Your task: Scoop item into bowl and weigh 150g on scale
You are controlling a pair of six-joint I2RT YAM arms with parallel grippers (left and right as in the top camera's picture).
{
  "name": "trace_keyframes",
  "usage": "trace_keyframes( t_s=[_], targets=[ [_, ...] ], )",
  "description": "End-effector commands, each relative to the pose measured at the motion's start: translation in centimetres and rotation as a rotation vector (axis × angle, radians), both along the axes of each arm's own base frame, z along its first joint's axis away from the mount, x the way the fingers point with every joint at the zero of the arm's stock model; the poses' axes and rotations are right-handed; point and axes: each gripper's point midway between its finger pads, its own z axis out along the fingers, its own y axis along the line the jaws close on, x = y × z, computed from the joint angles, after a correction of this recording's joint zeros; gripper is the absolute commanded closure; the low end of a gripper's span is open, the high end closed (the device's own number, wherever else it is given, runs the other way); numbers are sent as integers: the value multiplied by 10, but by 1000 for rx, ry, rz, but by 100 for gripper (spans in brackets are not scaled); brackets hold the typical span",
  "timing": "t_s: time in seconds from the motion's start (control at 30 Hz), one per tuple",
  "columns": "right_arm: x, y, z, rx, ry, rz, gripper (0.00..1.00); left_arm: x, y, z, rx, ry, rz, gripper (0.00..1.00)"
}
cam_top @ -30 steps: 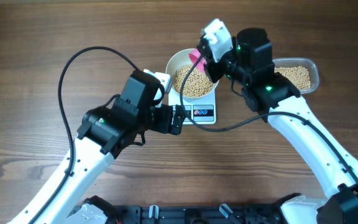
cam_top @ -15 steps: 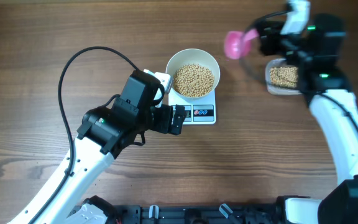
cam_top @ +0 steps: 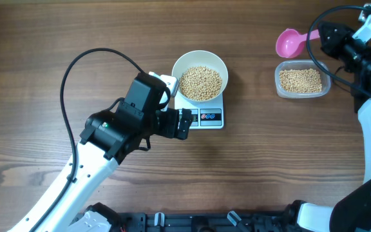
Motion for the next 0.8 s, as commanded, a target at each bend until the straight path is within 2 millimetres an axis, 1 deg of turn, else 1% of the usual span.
trace_keyframes(
  t_s=[0.0, 0.1, 0.2, 0.23, 0.33, 0.43, 0.47, 0.57, 0.67, 0.7, 0.73, 0.77],
  targets=[
    [-4, 2, 17, -4, -37, 11, 96, 0, 0, -1, 15, -12, -16, 0],
    [-4, 2, 16, 6, -32, 10, 96, 0, 0, -1, 15, -12, -16, 0],
    [-3, 2, 16, 54, -15, -4, 96, 0, 0, -1, 15, -12, -16, 0],
    [-2, 4, 17, 68, -17, -5, 96, 0, 0, -1, 15, -12, -16, 0],
    [3, 16, 30, 60, -74, 22, 96, 0, 0, -1, 15, -12, -16, 0],
    [9, 38, 52, 30, -175, 77, 96, 0, 0, -1, 15, -12, -16, 0],
    [11, 49, 60, 20, -218, 105, 96, 0, 0, -1, 15, -12, -16, 0],
    [16, 73, 72, 7, -284, 150, 96, 0, 0, -1, 15, -12, -16, 0],
    [21, 95, 70, 4, -302, 178, 96, 0, 0, -1, 15, -12, -16, 0],
    [22, 102, 67, 7, -298, 192, 96, 0, 0, -1, 15, -12, -16, 0],
    [25, 113, 60, 14, -285, 218, 96, 0, 0, -1, 15, -12, -16, 0],
    [26, 120, 56, 12, -277, 235, 95, 0, 0, -1, 15, -12, -16, 0]
  ],
)
